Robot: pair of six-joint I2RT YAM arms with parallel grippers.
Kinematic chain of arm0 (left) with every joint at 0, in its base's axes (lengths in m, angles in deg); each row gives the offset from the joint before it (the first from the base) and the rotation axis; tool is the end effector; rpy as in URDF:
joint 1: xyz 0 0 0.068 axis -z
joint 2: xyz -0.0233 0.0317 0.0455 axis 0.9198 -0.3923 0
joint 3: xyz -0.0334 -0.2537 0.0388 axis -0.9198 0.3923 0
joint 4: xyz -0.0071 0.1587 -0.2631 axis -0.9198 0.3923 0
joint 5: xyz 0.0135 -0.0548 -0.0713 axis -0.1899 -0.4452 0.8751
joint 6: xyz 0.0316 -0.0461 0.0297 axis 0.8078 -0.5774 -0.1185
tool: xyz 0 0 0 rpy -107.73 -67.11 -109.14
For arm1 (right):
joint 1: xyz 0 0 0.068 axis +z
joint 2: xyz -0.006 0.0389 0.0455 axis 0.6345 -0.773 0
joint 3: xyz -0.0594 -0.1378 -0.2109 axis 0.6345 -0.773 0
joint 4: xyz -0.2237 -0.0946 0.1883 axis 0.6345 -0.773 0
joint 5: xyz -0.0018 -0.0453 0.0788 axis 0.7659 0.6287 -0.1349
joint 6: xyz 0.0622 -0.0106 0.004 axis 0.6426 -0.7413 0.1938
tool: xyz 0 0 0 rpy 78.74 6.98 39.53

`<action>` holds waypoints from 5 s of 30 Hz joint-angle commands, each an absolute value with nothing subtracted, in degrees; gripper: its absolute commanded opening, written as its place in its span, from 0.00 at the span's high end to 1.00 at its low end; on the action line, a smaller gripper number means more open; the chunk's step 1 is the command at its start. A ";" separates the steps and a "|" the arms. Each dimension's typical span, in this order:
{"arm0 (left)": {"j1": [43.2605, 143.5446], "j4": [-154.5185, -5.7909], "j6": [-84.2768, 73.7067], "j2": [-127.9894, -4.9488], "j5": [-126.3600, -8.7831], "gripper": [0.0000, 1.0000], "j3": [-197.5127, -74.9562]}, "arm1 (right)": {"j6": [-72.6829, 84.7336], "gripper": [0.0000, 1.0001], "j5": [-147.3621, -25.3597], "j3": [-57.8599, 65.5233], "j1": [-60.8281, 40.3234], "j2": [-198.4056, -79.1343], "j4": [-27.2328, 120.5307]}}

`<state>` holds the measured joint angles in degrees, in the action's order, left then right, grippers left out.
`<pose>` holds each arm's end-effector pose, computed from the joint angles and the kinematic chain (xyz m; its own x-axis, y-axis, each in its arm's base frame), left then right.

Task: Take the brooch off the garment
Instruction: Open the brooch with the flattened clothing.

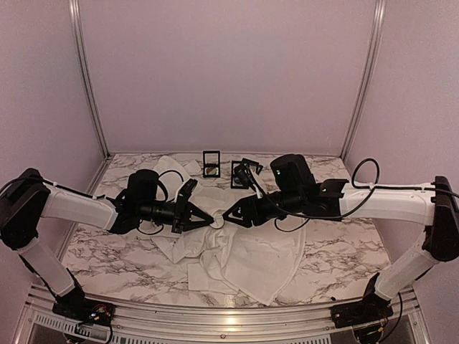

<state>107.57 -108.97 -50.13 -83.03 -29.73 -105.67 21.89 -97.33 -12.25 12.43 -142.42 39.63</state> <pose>0.2529 -0.2636 0.1393 -0.9455 0.0507 -0.3216 0.3245 0.2266 -0.9183 0.2284 0.3155 0.2264 -0.6601 -0.2481 -0.7091 -0.7112 0.5102 0.4836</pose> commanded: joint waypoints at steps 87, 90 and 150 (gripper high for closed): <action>110.28 -94.05 -38.29 -79.36 -32.54 1.00 -111.75 | 41.67 0.87 -116.68 -13.18 7.99 -155.98 62.04; 110.23 -92.25 -37.47 -78.81 -33.04 1.00 -111.62 | 41.21 0.87 -116.73 -13.18 7.99 -155.71 61.56; 109.03 -93.86 -39.31 -79.48 -30.19 1.00 -110.49 | 37.17 0.79 -118.30 -11.60 9.58 -155.59 60.89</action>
